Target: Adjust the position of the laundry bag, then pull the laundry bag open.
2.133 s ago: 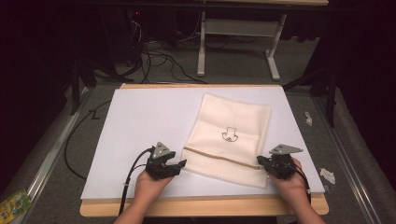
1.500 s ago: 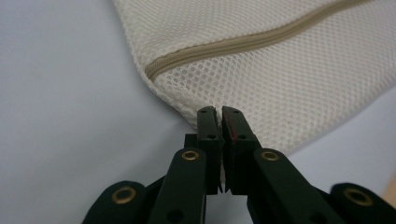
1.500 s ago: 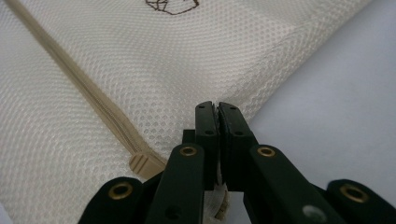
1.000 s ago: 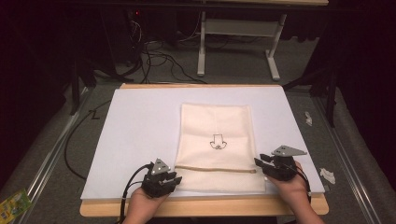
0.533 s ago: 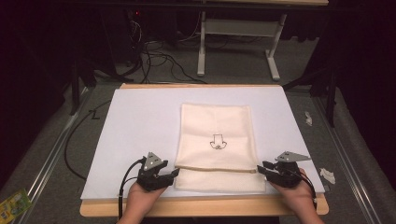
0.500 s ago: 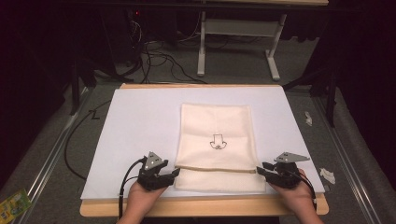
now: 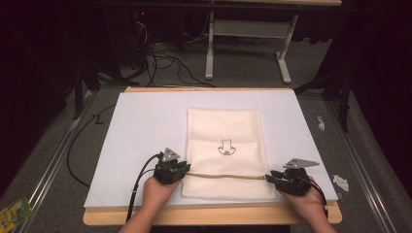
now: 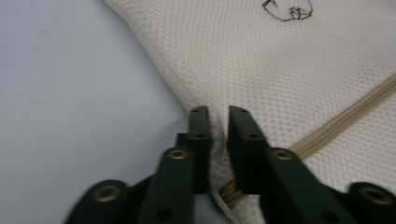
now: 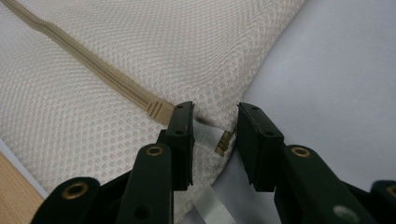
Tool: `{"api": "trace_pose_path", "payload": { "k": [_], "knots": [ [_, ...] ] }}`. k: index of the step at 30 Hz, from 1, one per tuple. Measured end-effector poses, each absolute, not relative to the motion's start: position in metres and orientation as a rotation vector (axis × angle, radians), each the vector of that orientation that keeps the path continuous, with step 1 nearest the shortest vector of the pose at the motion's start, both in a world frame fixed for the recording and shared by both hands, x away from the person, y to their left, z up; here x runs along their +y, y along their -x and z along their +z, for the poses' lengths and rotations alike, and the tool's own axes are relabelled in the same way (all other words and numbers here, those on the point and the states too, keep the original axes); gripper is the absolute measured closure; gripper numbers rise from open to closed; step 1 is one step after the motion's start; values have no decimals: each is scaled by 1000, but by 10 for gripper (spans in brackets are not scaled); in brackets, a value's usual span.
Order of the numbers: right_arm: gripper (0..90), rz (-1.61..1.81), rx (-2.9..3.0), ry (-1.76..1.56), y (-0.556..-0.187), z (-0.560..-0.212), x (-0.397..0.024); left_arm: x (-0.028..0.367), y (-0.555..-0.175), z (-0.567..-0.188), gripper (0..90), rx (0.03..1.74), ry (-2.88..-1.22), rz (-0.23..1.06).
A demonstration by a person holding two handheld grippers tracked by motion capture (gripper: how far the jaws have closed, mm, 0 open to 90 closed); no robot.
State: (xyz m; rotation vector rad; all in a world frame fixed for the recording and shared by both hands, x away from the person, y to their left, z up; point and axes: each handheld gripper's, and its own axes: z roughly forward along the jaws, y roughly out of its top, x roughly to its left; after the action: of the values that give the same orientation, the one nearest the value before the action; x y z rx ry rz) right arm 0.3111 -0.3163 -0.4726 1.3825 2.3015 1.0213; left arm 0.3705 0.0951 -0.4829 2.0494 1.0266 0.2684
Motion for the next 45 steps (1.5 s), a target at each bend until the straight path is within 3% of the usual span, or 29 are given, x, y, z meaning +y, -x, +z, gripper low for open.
{"api": "trace_pose_path", "payload": {
  "k": [1,8,11,13,18,22,25,38,45],
  "knots": [
    [677,1013,2301,-1375,-311,-472,-316,96,-369,-481,878,1038,-2055,269],
    [623,1011,2300,-1378,-314,-472,-312,102,-354,-480,879,1044,-2068,331],
    [640,1017,2289,-1390,-316,-473,-308,102,-352,-479,823,1036,-2065,371],
    [657,1020,2290,-1406,-317,-473,-308,103,-351,-478,660,1016,-2041,374],
    [687,1035,2295,-1414,-318,-473,-309,98,-344,-469,549,948,-1942,383],
    [773,1021,2314,-1398,-318,-473,-308,90,-341,-467,508,926,-1926,329],
    [838,992,2335,-1331,-316,-471,-302,83,-334,-464,508,828,-1888,304],
    [844,1038,2271,-1253,-305,-458,-298,43,-334,-459,510,802,-1943,250],
    [848,1070,2241,-1239,-305,-454,-299,4,-338,-455,589,733,-1944,117]
  ]
}}
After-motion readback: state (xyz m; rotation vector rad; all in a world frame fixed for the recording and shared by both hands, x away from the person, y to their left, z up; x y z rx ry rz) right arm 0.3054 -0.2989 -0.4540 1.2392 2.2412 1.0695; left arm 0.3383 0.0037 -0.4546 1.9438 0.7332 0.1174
